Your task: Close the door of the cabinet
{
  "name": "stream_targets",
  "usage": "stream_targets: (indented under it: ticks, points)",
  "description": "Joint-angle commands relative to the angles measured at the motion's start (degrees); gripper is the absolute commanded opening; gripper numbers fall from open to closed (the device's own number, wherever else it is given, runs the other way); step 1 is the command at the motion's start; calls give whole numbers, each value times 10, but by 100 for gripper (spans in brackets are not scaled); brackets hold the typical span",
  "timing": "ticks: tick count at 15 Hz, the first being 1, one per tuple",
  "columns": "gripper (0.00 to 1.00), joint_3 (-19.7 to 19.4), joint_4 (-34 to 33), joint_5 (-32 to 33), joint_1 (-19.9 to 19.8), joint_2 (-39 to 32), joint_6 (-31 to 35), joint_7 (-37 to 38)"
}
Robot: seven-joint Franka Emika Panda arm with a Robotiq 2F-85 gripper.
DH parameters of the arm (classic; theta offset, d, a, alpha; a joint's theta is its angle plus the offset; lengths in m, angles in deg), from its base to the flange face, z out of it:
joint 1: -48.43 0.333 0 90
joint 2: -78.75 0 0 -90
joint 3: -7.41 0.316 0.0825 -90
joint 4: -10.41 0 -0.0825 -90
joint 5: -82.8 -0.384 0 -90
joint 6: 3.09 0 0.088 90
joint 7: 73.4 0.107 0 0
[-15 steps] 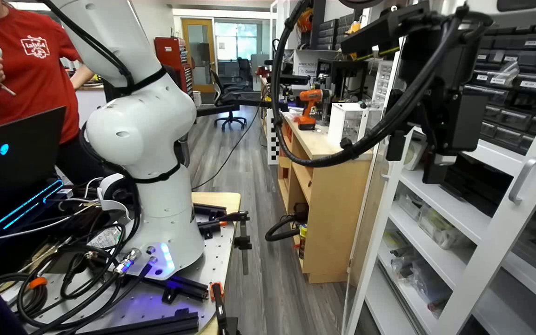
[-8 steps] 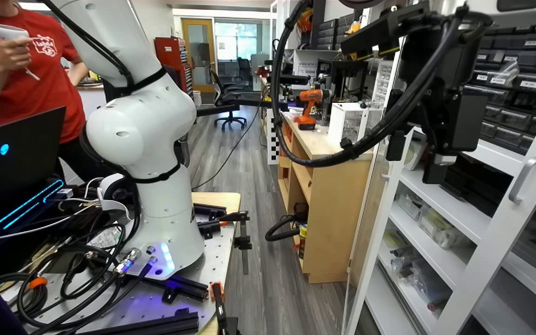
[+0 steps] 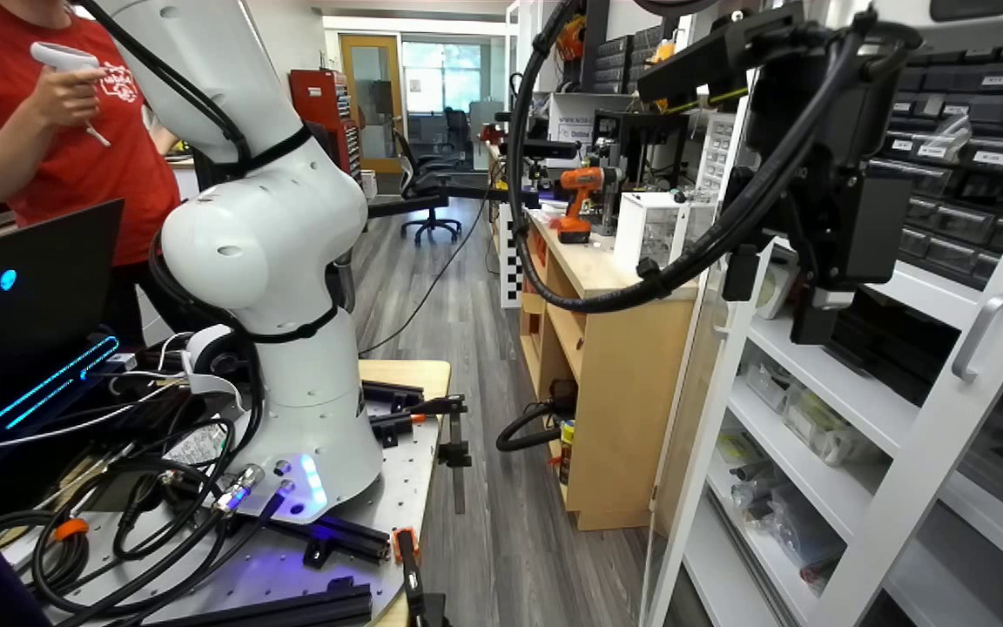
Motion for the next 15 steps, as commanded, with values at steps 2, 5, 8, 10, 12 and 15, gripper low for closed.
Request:
stream_targets:
  ticks: [2,5,8,10,12,15]
  points:
    - [100,2,-1,-1,-2,0,-1,-1]
    - [100,3,0,0,-2,1,0,2]
    - [100,12,9,-1,-2,9,1,30]
    - [100,22,16,-6,0,15,-2,59]
    - [100,34,23,-13,2,19,-5,93]
    - [100,51,31,-24,3,22,-4,152]
